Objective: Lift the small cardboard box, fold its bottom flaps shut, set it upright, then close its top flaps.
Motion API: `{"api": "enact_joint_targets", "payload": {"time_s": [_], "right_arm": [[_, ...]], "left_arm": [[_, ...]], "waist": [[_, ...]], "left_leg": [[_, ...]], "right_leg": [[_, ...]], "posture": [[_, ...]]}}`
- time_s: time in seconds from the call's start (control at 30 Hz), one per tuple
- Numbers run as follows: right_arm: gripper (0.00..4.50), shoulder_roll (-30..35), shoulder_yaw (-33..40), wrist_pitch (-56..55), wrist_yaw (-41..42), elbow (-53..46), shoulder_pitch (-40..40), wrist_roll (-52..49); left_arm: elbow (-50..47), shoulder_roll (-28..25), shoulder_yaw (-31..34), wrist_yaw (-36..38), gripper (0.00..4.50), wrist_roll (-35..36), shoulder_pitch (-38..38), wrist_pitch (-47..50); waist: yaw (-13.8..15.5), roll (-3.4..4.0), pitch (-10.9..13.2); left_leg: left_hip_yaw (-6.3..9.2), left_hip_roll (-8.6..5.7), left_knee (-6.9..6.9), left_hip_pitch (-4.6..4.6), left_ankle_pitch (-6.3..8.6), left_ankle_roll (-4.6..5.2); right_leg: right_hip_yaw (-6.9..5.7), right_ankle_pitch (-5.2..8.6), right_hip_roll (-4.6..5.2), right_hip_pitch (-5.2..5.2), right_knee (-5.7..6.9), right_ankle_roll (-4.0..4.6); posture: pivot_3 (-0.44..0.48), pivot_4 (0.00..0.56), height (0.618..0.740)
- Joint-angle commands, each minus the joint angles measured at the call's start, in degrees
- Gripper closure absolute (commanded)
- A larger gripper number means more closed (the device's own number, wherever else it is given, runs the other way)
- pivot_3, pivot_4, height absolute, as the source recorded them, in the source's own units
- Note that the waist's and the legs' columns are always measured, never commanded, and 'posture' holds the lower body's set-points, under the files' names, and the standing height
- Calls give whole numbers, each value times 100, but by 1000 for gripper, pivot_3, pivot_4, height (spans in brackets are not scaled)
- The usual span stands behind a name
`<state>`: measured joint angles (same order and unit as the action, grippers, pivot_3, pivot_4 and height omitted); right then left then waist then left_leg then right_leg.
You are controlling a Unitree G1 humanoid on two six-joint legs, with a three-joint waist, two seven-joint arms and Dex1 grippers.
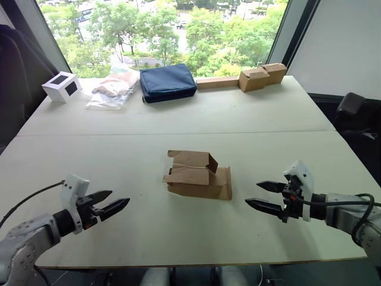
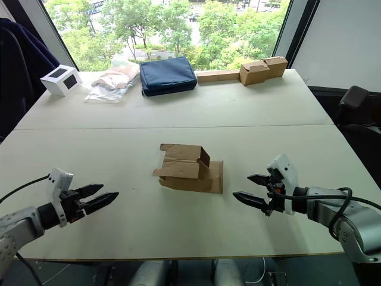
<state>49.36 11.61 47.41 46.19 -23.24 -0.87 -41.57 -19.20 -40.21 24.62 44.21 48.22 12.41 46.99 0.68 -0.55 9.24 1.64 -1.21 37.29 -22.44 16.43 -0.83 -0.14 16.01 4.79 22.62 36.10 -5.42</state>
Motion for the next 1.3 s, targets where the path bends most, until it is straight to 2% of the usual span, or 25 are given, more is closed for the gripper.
{"api": "enact_joint_targets", "payload": {"time_s": [0.03, 0.63, 0.8, 1.1, 1.3], "right_arm": [[55, -30, 34, -86, 76, -23, 66, 6], [55, -86, 131, -15, 44, -51, 70, 29], [55, -345, 490, 335, -205, 108, 376, -452], [55, -365, 436, 131, -166, 375, 530, -243], [55, -463, 678, 212, -303, 417, 651, -419]], "left_arm": [[-175, -31, 210, 63, 0, 248, -3, 58], [166, -128, 232, -32, 0, 134, -274, 24], [212, -149, 246, -38, 0, 124, -371, 37], [455, -318, 228, 59, 0, -34, -615, -74], [139, -420, 36, 69, 0, -330, -530, -240]], "waist": [[0, 0, 0], [2, 0, 0], [0, 0, 0], [-1, 0, 0], [-7, 0, 0]], "left_leg": [[0, 0, 0, 0, 0, 0], [0, 0, -1, 0, 0, 0], [0, 0, -2, 0, 0, 0], [0, 0, -3, 0, 0, 0], [-1, 0, -7, 0, 0, 0]], "right_leg": [[0, 0, 0, 0, 0, 0], [0, 0, -1, 0, -1, 1], [0, 0, 0, 0, -1, 0], [0, 0, 0, 1, -1, 1], [0, 0, 0, 3, -1, 0]], "posture": [[0, 150, 740], [0, 150, 740], [0, 150, 740], [0, 150, 740], [0, 150, 740]]}}
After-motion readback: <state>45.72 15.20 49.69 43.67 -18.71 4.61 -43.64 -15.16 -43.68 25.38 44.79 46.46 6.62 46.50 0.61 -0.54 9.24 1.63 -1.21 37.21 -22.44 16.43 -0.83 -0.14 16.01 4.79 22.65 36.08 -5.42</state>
